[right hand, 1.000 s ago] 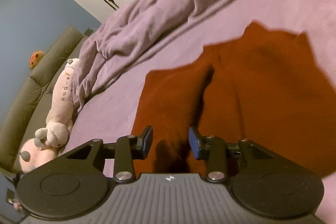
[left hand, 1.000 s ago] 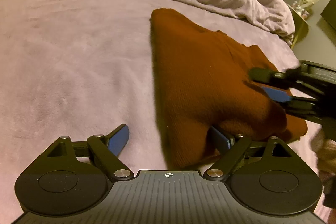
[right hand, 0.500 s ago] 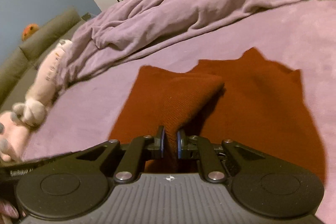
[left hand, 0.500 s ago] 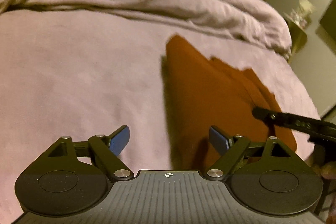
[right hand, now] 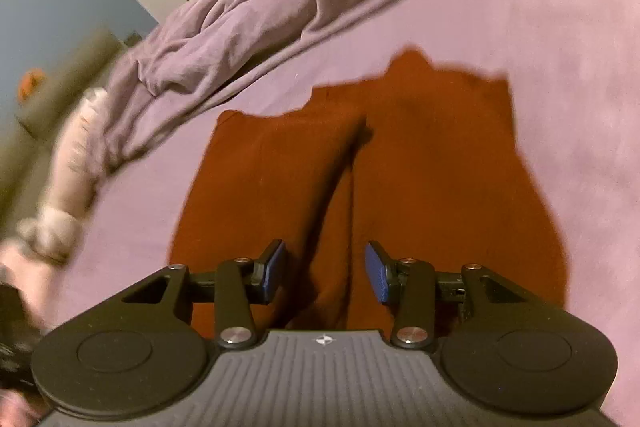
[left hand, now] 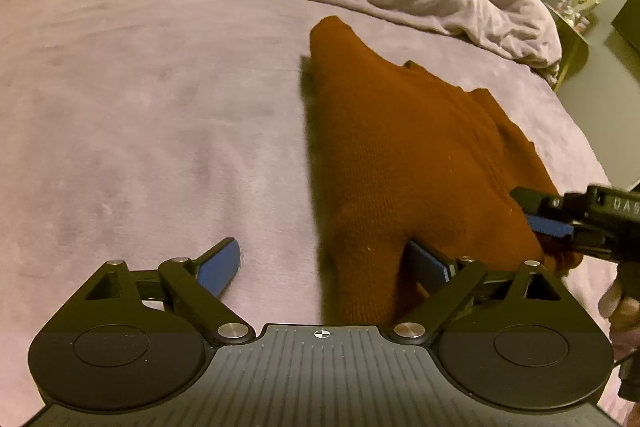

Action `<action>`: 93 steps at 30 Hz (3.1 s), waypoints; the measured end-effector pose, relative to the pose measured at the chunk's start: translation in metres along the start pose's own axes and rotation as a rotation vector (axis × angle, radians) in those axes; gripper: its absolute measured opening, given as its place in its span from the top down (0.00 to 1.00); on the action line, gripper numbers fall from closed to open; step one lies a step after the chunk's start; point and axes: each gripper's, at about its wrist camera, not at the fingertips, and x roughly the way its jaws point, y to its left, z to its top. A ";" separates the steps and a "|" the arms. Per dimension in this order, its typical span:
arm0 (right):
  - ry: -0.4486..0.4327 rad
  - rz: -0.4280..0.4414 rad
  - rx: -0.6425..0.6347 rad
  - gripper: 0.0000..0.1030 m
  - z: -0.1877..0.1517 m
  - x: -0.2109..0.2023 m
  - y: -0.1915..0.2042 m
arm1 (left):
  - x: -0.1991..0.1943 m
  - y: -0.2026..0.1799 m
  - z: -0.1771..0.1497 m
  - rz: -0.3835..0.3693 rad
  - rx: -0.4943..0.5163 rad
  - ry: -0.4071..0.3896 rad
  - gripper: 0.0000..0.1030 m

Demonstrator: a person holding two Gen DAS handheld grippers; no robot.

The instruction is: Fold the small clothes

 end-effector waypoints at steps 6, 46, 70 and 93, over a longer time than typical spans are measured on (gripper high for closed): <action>0.014 0.073 0.041 0.57 0.006 0.008 0.005 | 0.000 -0.003 -0.001 0.004 0.013 0.006 0.07; -0.320 -0.409 -0.478 0.74 -0.014 -0.055 0.023 | -0.020 -0.039 -0.023 0.061 0.083 0.002 0.10; -0.278 0.003 0.222 0.86 -0.035 -0.053 -0.061 | 0.021 -0.076 -0.019 0.104 0.049 -0.029 0.11; -0.285 -0.139 -0.541 0.94 -0.046 -0.020 0.085 | -0.045 -0.032 0.011 0.139 0.051 -0.155 0.09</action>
